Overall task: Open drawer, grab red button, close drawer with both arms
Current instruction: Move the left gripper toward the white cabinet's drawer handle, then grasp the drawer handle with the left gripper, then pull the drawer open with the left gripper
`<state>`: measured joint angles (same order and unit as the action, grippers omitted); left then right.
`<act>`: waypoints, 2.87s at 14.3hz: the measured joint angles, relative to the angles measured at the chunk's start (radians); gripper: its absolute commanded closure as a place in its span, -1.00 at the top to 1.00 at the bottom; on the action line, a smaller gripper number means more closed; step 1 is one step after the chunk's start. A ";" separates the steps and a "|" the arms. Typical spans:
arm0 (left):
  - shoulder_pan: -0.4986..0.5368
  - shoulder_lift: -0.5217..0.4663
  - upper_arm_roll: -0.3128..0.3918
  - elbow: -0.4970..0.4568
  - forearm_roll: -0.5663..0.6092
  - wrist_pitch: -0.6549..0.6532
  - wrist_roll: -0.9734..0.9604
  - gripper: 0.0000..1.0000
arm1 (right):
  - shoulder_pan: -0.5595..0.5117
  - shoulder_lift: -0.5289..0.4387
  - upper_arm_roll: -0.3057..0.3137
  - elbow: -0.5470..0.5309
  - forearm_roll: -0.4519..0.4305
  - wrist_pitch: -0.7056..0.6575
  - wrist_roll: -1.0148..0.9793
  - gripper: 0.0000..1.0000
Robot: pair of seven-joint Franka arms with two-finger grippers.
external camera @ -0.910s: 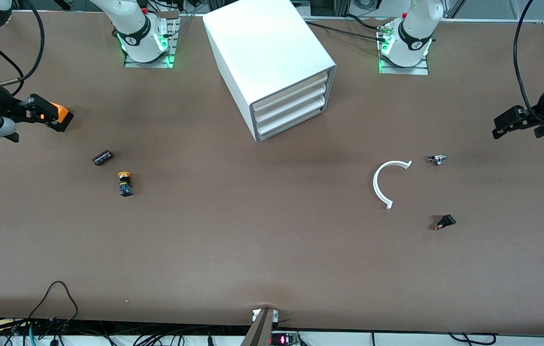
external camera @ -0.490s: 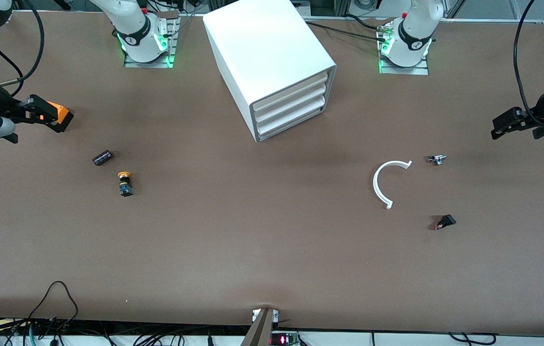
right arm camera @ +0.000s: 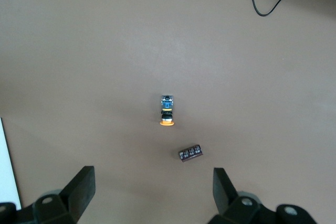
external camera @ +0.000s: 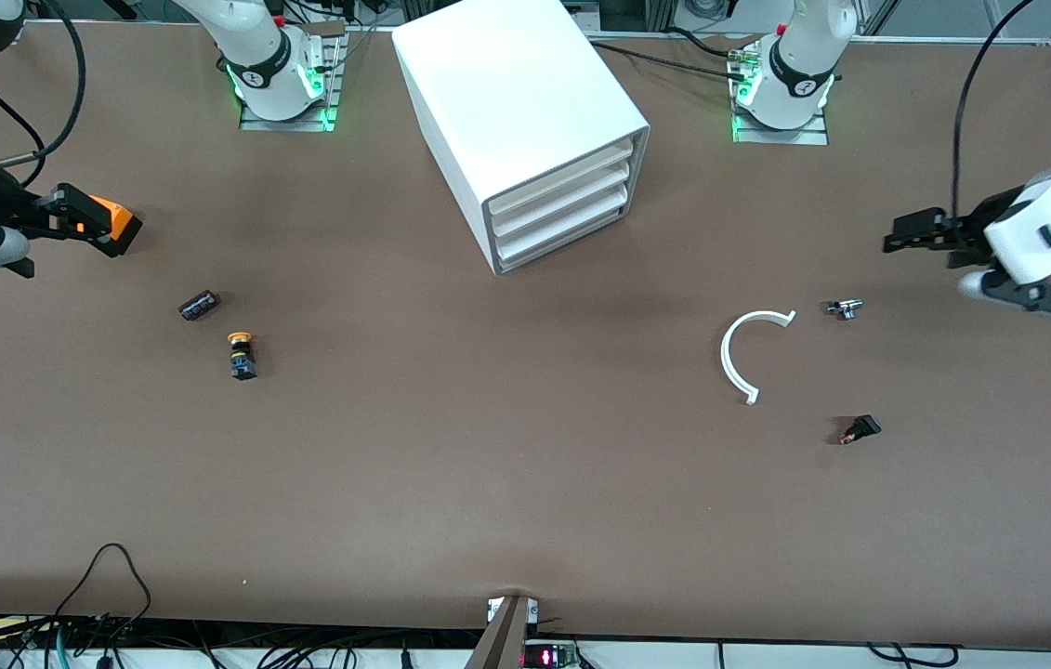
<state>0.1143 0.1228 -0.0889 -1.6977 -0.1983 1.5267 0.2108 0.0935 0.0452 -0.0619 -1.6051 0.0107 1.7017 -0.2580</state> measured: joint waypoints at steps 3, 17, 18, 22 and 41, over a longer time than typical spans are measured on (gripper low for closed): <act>-0.004 0.052 -0.048 -0.044 -0.080 -0.049 0.056 1.00 | 0.001 0.000 0.000 0.000 0.000 0.000 0.000 0.98; -0.014 0.443 -0.176 -0.146 -0.594 -0.059 0.501 0.39 | 0.002 0.001 0.005 0.003 0.000 0.000 0.000 0.98; -0.014 0.447 -0.193 -0.157 -0.617 -0.048 0.501 0.12 | 0.002 0.001 0.005 0.003 0.000 0.000 0.000 0.98; -0.016 0.448 -0.281 -0.230 -0.676 0.051 0.510 0.00 | 0.002 0.001 0.005 0.003 0.000 0.000 0.000 0.98; -0.053 0.521 -0.400 -0.406 -0.950 0.208 0.811 -0.53 | 0.002 0.001 0.005 0.003 0.000 0.000 0.000 0.98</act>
<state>0.0615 0.6433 -0.4892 -2.1036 -1.1487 1.7349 1.0223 0.0958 0.0460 -0.0568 -1.6023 0.0106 1.7020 -0.2579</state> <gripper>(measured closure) 0.604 0.009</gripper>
